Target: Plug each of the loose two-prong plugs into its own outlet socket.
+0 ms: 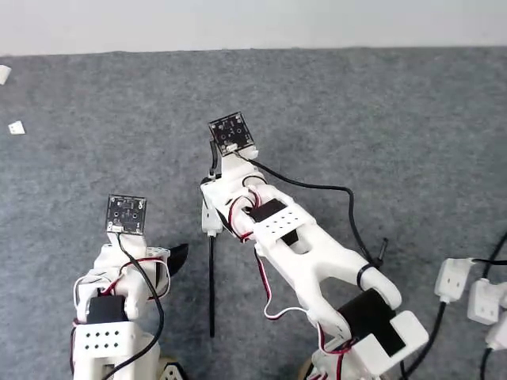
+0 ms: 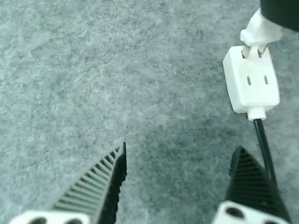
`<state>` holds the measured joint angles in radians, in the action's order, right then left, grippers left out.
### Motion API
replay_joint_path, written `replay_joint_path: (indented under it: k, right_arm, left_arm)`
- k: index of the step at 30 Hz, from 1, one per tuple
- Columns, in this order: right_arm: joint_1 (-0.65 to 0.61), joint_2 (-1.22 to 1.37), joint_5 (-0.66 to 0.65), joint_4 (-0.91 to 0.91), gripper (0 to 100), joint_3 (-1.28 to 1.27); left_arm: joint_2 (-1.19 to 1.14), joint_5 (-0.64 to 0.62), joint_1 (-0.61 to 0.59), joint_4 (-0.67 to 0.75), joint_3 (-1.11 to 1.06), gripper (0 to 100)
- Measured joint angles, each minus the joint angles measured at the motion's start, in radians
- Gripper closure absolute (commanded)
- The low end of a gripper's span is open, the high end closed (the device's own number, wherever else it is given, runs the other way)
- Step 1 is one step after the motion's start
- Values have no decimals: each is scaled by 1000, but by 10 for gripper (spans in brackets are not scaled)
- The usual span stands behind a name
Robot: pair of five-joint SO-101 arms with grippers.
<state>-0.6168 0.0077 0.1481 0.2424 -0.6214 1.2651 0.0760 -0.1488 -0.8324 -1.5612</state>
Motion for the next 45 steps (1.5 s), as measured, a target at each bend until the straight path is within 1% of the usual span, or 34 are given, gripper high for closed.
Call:
replay_joint_path:
  k: [16,23,27,36,40,45]
  right_arm:
    - [-6,-3,8,28,991,-14]
    - [-44,-23,8,149,991,-23]
    - [-51,-28,8,189,991,-25]
    - [-54,-29,-31,233,991,-9]
    - [-74,-29,-72,235,991,-9]
    - [-77,-29,-78,235,989,-9]
  left_arm:
    - [0,0,0,0,0,668]
    - [0,0,0,0,0,668]
    - [0,2,0,0,0,668]
    - [2,17,-21,0,0,668]
    - [2,25,-26,0,0,668]
    - [2,25,-26,0,0,668]
